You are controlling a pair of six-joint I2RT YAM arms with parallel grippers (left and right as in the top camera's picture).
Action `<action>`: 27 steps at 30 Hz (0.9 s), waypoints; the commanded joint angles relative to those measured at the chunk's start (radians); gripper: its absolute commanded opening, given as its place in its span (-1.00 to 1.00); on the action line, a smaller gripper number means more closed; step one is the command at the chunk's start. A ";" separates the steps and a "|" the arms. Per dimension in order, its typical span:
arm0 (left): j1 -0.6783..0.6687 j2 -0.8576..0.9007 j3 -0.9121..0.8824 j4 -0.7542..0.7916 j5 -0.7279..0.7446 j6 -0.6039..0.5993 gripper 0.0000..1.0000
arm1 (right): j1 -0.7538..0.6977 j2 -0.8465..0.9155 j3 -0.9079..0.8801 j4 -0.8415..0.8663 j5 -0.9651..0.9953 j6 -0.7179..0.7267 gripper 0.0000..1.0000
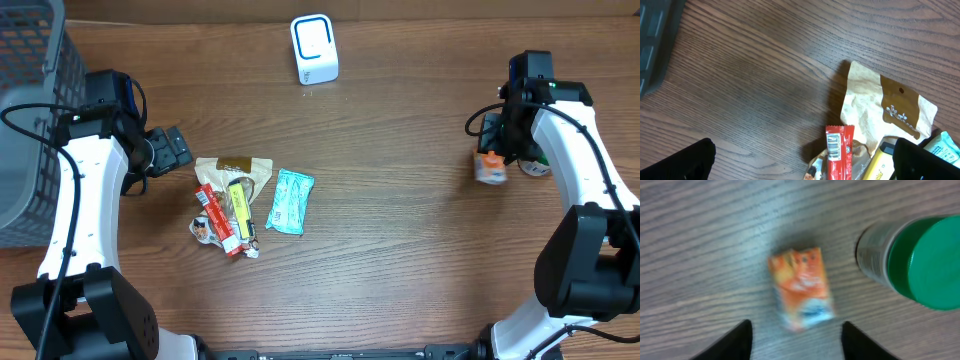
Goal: Scan the item barcode
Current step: 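Move the orange packet right and set it beside the jar, then release the packet and reach the right gripper over the mint-green packet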
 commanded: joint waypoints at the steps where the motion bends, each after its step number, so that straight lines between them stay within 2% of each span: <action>1: -0.001 -0.003 0.019 0.000 0.004 0.019 0.99 | -0.002 0.004 -0.005 0.023 -0.003 0.004 0.24; 8: -0.001 -0.003 0.019 0.000 0.004 0.019 1.00 | 0.021 0.004 -0.005 0.053 -0.146 0.004 0.22; 15: -0.001 -0.003 0.019 0.000 0.004 0.019 1.00 | 0.091 0.003 -0.002 0.080 -0.157 0.005 0.22; 27: -0.001 -0.003 0.019 0.000 0.003 0.019 0.99 | 0.399 0.003 0.022 0.110 -0.168 0.029 0.22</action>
